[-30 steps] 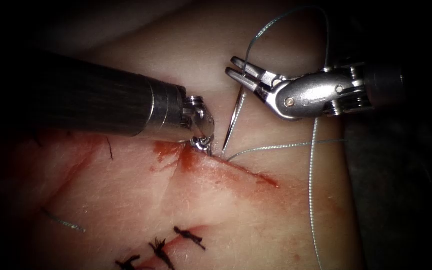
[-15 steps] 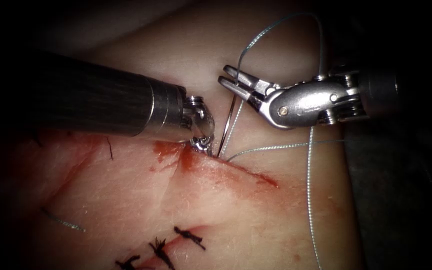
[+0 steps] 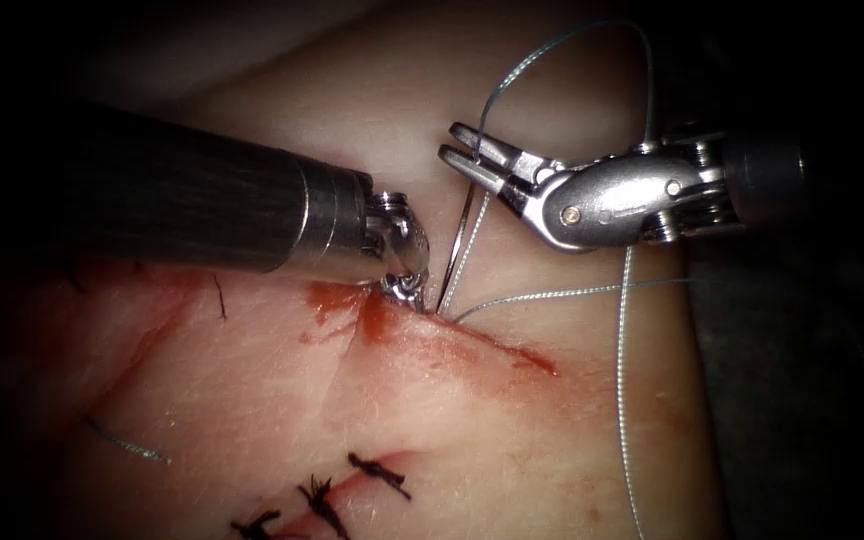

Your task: Wound Closure

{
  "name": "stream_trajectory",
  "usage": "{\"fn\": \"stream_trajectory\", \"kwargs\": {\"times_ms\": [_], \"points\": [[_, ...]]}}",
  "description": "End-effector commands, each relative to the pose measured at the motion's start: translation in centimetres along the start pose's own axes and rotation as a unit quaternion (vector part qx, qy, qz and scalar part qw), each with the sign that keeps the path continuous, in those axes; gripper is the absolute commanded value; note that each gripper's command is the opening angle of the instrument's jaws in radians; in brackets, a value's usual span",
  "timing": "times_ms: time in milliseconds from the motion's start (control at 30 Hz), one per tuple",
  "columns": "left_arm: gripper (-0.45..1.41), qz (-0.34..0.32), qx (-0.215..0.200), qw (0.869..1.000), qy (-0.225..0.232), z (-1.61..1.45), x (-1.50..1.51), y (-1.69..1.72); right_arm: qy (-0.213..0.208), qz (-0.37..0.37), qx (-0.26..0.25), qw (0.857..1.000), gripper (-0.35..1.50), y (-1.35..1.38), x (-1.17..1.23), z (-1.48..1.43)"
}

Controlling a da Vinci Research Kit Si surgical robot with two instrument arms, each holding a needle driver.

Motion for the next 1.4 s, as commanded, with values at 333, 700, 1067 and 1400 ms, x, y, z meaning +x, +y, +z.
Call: {"fn": "stream_trajectory", "kwargs": {"times_ms": [333,700,1067,1400], "points": [[-0.45,0.000,0.000,1.000,0.000,0.04,0.03,-0.05,0.007,-0.024,0.003,1.000,-0.35,0.00,0.05,0.09],[-0.45,0.000,0.000,1.000,0.000,0.04,0.03,-0.05,0.013,-0.049,0.009,0.999,-0.35,0.04,0.05,0.09],[-0.45,0.000,0.000,1.000,0.000,0.04,0.03,-0.05,0.014,-0.050,0.011,0.999,-0.35,-0.11,0.08,0.10],[-0.45,0.000,0.000,1.000,0.000,0.04,0.03,-0.05,0.016,-0.051,0.012,0.999,-0.35,-0.19,0.06,0.11]]}}
